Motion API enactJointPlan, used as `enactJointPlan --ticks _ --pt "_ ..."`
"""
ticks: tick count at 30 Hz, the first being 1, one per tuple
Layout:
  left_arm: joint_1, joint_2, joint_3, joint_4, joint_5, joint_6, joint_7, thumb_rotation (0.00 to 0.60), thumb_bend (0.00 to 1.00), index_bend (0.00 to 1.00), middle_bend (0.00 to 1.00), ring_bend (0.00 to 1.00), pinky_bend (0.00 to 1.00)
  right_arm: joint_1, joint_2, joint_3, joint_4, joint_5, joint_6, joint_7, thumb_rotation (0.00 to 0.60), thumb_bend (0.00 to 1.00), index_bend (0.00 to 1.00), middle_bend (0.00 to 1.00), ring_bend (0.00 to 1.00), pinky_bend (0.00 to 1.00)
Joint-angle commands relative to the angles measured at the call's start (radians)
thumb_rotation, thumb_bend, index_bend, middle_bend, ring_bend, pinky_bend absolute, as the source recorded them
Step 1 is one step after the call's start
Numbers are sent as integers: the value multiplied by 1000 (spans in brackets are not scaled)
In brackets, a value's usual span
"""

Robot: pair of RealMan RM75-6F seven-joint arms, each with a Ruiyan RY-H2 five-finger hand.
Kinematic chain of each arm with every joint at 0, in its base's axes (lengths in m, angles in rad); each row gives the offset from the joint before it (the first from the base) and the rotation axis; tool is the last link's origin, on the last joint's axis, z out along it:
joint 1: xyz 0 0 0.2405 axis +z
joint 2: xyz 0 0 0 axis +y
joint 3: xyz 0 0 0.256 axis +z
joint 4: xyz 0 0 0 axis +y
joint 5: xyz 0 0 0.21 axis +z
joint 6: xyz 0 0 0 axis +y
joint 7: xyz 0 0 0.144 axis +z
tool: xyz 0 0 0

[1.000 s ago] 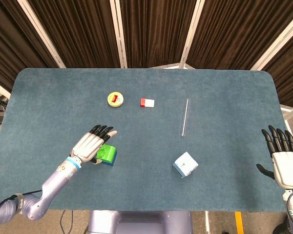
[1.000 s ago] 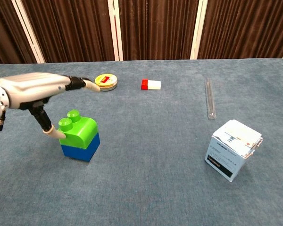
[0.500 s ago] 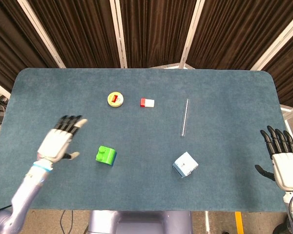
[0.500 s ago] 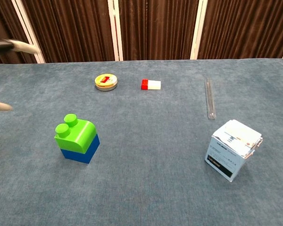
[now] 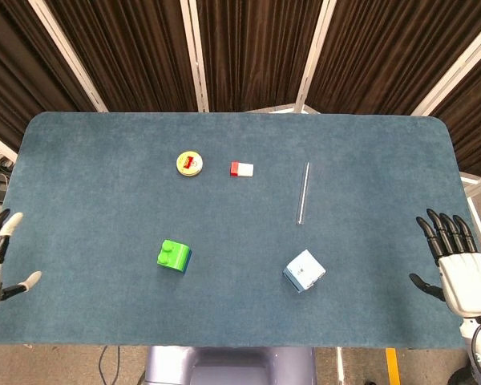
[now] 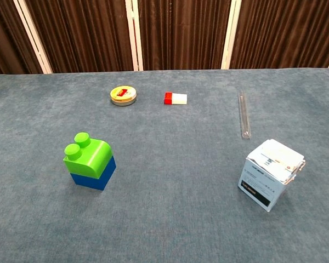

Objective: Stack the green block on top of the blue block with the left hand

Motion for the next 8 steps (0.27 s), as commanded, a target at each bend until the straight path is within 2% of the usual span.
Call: enactJointPlan --ticks 1,8 --pt "8 13 -7 7 12 -9 -22 600 0 0 0 0 0 -2 0 0 -1 3 3 -3 600 0 0 0 0 0" --pt "17 21 -15 7 40 -24 -24 600 0 0 0 0 0 -6 -2 0 1 8 4 -11 600 0 0 0 0 0"
